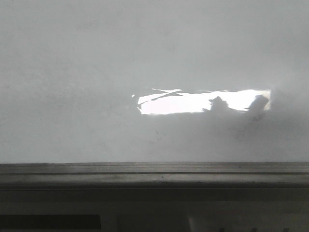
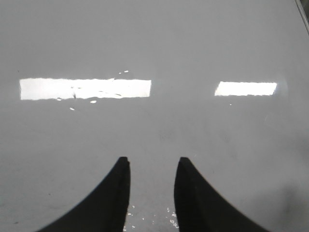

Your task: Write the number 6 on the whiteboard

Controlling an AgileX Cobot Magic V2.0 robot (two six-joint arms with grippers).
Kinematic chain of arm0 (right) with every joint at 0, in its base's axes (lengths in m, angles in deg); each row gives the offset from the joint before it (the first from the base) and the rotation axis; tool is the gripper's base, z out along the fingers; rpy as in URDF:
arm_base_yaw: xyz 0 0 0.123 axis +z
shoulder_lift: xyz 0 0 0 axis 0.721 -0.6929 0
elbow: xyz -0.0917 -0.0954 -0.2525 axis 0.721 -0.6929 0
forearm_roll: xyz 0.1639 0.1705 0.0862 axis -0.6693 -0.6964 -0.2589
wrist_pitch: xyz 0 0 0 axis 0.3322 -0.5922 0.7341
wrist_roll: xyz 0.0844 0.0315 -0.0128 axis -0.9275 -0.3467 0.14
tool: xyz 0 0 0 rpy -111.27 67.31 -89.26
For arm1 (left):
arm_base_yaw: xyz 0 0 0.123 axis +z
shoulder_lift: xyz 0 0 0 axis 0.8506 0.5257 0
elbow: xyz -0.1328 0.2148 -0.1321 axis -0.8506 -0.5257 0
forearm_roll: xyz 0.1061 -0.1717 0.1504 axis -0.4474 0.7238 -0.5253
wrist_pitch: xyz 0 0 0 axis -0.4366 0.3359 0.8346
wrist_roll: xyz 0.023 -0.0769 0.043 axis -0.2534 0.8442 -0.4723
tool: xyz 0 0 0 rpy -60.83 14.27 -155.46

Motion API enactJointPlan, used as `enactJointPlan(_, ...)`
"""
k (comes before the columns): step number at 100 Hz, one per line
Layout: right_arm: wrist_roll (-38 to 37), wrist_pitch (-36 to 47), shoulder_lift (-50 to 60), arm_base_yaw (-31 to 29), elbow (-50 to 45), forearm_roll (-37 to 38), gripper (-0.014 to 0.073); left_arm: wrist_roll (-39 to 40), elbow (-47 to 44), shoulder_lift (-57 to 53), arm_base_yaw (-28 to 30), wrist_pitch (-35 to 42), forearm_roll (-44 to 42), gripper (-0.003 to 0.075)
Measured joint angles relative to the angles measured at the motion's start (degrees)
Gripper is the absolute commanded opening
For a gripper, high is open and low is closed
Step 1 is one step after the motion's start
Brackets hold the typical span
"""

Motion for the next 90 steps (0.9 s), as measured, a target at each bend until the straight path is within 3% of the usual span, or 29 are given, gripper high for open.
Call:
enactJointPlan(13,0.0,1.4,-3.7,0.0,0.4,0.1,-0.0043,0.0,-0.6,-0.1,0.0,-1.9,0.3,-0.002)
enactJointPlan(34,6.3,3.0,-9.5,0.0,3.6,0.2,-0.0043,0.0,-0.7,-0.1,0.0,-4.5,0.2,-0.002)
enactJointPlan(52,7.4,6.6,-11.9,0.0,5.5,-0.1,-0.0043,0.0,-0.7,-0.1,0.0,-4.6,0.1,-0.002)
enactJointPlan(72,7.6,6.2,-12.1,0.0,6.7,-8.9,-0.0043,0.0,-0.7,-0.1,0.0,-4.8,0.0,-0.002)
enactJointPlan(90,7.6,3.1,-12.1,0.0,6.8,-10.3,-0.0043,0.0,-0.7,-0.1,0.0,-4.9,0.0,-0.002)
